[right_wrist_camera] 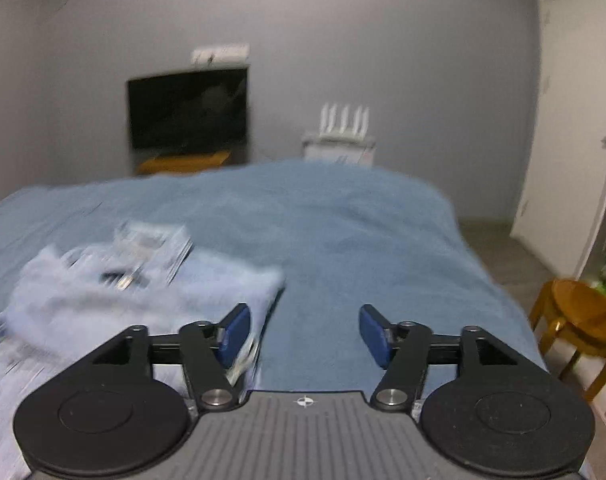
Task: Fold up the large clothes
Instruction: 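Grasp the jacket hem with both grippers side by side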
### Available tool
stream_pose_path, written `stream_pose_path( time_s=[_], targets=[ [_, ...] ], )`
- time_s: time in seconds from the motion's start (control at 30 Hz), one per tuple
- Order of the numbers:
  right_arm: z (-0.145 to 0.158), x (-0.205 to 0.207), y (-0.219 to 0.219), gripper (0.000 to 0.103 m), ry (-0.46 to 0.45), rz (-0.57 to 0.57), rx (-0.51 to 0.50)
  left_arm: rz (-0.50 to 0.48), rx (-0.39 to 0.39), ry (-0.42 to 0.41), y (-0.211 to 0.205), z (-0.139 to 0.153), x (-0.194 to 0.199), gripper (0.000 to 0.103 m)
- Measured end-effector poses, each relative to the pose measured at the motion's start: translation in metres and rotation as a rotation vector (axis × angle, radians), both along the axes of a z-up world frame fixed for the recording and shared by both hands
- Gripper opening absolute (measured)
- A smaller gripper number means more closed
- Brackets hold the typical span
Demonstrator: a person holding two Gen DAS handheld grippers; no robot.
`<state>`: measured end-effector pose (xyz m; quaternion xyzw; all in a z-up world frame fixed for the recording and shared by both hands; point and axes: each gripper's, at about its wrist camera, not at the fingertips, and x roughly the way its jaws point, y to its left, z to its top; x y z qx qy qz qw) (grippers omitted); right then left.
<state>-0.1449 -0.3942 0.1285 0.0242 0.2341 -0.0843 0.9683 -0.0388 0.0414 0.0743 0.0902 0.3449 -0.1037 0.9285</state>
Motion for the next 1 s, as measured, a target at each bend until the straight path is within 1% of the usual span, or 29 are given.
stream_pose_path(
  time_s=[0.1,0.2,0.3,0.37,0.43,0.5,0.57,0.63,0.67,0.73,0.83,1.0],
  targets=[
    [-0.007,-0.039,0.002,0.069,0.05,0.049,0.014,0.018,0.016,0.012,0.01,0.005,-0.03,0.071],
    [-0.029,-0.071,0.007,0.069,0.116,0.095,0.053,0.066,-0.031,0.062,0.025,0.003,-0.052,0.071],
    [-0.057,-0.084,0.007,0.069,0.194,0.122,0.143,0.106,-0.066,0.117,0.037,-0.004,-0.06,0.071],
    [-0.076,-0.086,0.007,0.069,0.268,0.133,0.191,0.13,-0.074,0.151,0.042,-0.011,-0.065,0.071],
    [-0.088,-0.082,0.005,0.068,0.324,0.11,0.233,0.151,-0.115,0.189,0.05,-0.016,-0.068,0.071],
    [-0.091,-0.082,0.0,0.068,0.35,0.102,0.28,0.178,-0.156,0.217,0.058,-0.018,-0.069,0.071],
    [-0.093,-0.084,-0.004,0.069,0.365,0.097,0.326,0.193,-0.181,0.238,0.063,-0.019,-0.068,0.071],
    [-0.099,-0.086,-0.003,0.071,0.403,0.107,0.35,0.196,-0.195,0.291,0.066,-0.025,-0.064,0.071],
    [-0.105,-0.077,-0.002,0.072,0.426,0.107,0.35,0.195,-0.2,0.322,0.067,-0.029,-0.061,0.071],
    [-0.111,-0.076,-0.001,0.072,0.472,0.091,0.356,0.191,-0.201,0.394,0.068,-0.039,-0.055,0.071],
    [-0.12,-0.072,-0.001,0.072,0.504,0.079,0.386,0.201,-0.224,0.451,0.071,-0.05,-0.049,0.071],
    [-0.127,-0.066,-0.004,0.072,0.527,0.122,0.5,0.217,-0.321,0.506,0.083,-0.059,-0.047,0.071]
  ],
)
